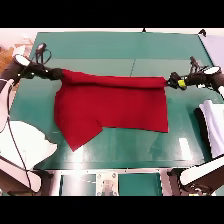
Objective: Fold the shirts.
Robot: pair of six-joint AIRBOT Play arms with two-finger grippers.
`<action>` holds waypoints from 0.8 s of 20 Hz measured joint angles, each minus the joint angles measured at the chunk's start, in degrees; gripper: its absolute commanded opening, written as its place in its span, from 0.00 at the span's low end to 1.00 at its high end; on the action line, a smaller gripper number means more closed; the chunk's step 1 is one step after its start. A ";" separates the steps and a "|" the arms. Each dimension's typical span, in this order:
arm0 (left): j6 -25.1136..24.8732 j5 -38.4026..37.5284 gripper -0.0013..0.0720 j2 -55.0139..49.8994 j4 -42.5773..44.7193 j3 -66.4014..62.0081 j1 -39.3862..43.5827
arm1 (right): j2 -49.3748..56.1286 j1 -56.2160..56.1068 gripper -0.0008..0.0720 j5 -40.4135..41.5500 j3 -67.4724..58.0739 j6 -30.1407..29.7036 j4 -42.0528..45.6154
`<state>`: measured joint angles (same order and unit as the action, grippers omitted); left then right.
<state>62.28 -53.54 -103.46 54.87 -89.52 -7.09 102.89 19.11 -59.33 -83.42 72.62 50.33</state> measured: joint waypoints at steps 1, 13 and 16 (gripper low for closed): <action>0.20 -0.92 0.06 -0.55 0.68 0.33 0.00 | 0.00 -0.04 0.03 -0.72 0.90 0.42 1.22; 5.35 -12.20 0.86 -1.55 1.42 -2.51 -0.74 | -2.40 0.52 0.39 -10.25 0.74 6.03 7.32; 10.19 -22.77 0.86 -0.35 1.62 -4.28 -3.08 | -8.79 2.40 0.37 -14.86 3.10 9.86 13.40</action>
<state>72.47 -76.31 -103.81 56.49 -93.80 -10.17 94.11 21.52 -74.19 -80.31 82.48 63.72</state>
